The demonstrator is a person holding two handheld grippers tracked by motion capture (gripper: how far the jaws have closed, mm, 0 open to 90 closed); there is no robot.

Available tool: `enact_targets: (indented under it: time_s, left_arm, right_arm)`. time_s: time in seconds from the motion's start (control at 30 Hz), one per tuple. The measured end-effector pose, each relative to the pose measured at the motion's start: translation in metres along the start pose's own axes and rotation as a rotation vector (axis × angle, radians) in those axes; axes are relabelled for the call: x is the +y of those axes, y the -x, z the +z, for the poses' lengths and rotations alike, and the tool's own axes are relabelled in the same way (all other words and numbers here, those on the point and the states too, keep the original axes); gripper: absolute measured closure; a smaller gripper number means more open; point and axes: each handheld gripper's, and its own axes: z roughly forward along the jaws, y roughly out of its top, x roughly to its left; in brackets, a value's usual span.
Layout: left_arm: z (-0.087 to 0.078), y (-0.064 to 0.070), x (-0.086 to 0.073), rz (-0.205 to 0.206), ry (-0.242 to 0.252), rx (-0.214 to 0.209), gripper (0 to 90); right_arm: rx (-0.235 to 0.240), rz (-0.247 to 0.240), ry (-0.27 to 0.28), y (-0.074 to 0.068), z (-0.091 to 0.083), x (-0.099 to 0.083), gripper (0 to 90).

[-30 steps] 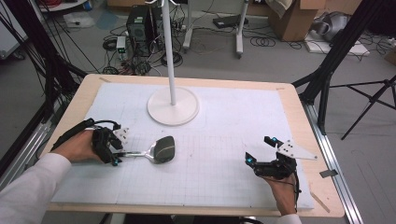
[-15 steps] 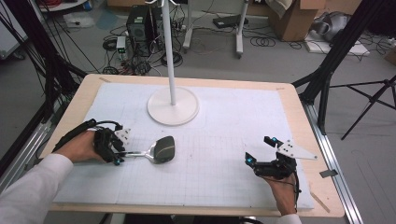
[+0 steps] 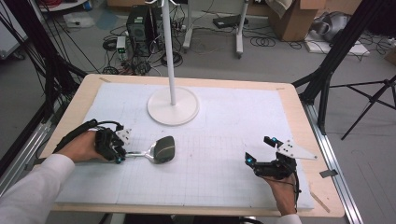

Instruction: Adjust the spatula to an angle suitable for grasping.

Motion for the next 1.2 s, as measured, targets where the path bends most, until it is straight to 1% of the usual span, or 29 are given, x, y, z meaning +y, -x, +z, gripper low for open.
enact_targets:
  time_s: [0.1, 0.17, 0.3, 0.4, 0.43, 0.47, 0.5, 0.6, 0.63, 0.8, 0.83, 0.87, 1.0, 1.03, 1.2]
  left_arm:
    - [-0.0001, -0.0003, -0.0001, -0.003, 0.003, -0.002, 72.9]
    - [-0.0005, -0.0007, -0.0004, 0.013, 0.0, -0.002, 73.3]
    - [-0.0007, -0.0005, -0.0007, 0.025, 0.003, 0.001, 74.0]
    - [-0.0009, -0.0006, -0.0013, 0.024, 0.007, 0.0, 74.1]
    - [-0.0003, -0.0001, -0.0019, 0.015, 0.019, -0.001, 74.1]
    - [-0.0009, -0.0007, -0.0026, 0.018, 0.018, -0.003, 74.2]
    - [-0.0005, -0.0002, -0.003, 0.011, 0.027, -0.004, 74.3]
    - [-0.001, -0.0004, -0.003, 0.015, 0.021, -0.006, 74.4]
    - [-0.0008, 0.0005, -0.0029, 0.008, 0.025, -0.004, 74.4]
    - [-0.0017, 0.0009, -0.0026, 0.009, 0.023, -0.004, 74.5]
    - [-0.0026, 0.0014, -0.0027, 0.005, 0.026, -0.001, 74.6]
    - [-0.0032, 0.0016, -0.0028, 0.009, 0.028, 0.002, 74.6]
    - [-0.0044, 0.0024, -0.003, 0.004, 0.032, 0.0, 74.6]
    - [-0.0052, 0.0027, -0.0032, 0.006, 0.037, 0.003, 74.6]
    - [-0.0078, 0.003, -0.0035, 0.009, 0.044, 0.004, 74.6]
  right_arm:
    - [0.002, 0.003, -0.004, -0.0003, 0.0001, -0.0001, 0.5]
    - [0.003, 0.001, -0.005, -0.0002, 0.0002, 0.0, 0.5]
    - [0.002, 0.003, -0.004, -0.0002, 0.0, -0.0001, 0.5]
    - [0.002, 0.003, -0.004, -0.0002, 0.0001, -0.0001, 0.5]
    - [0.002, 0.003, -0.004, -0.0002, 0.0001, -0.0001, 0.5]
    - [0.003, 0.003, -0.004, -0.0002, 0.0001, 0.0, 0.5]
    - [0.003, 0.003, -0.005, -0.0002, 0.0001, -0.0001, 0.5]
    - [0.004, 0.003, -0.006, -0.0001, 0.0002, -0.0001, 0.5]
    - [0.005, 0.007, -0.01, -0.0005, 0.0002, -0.0001, 0.5]
    - [0.006, 0.007, -0.01, -0.0005, 0.0002, -0.0002, 0.5]
    - [0.006, 0.008, -0.01, -0.0005, 0.0002, -0.0002, 0.5]
    - [0.005, 0.007, -0.01, -0.0005, 0.0002, -0.0001, 0.5]
    - [0.003, 0.008, -0.011, -0.0005, 0.0007, -0.0003, 0.5]
    - [0.005, 0.001, -0.007, -0.0001, 0.0011, -0.0003, 0.5]
    - [0.005, 0.007, -0.011, -0.0003, 0.0002, -0.0002, 0.5]
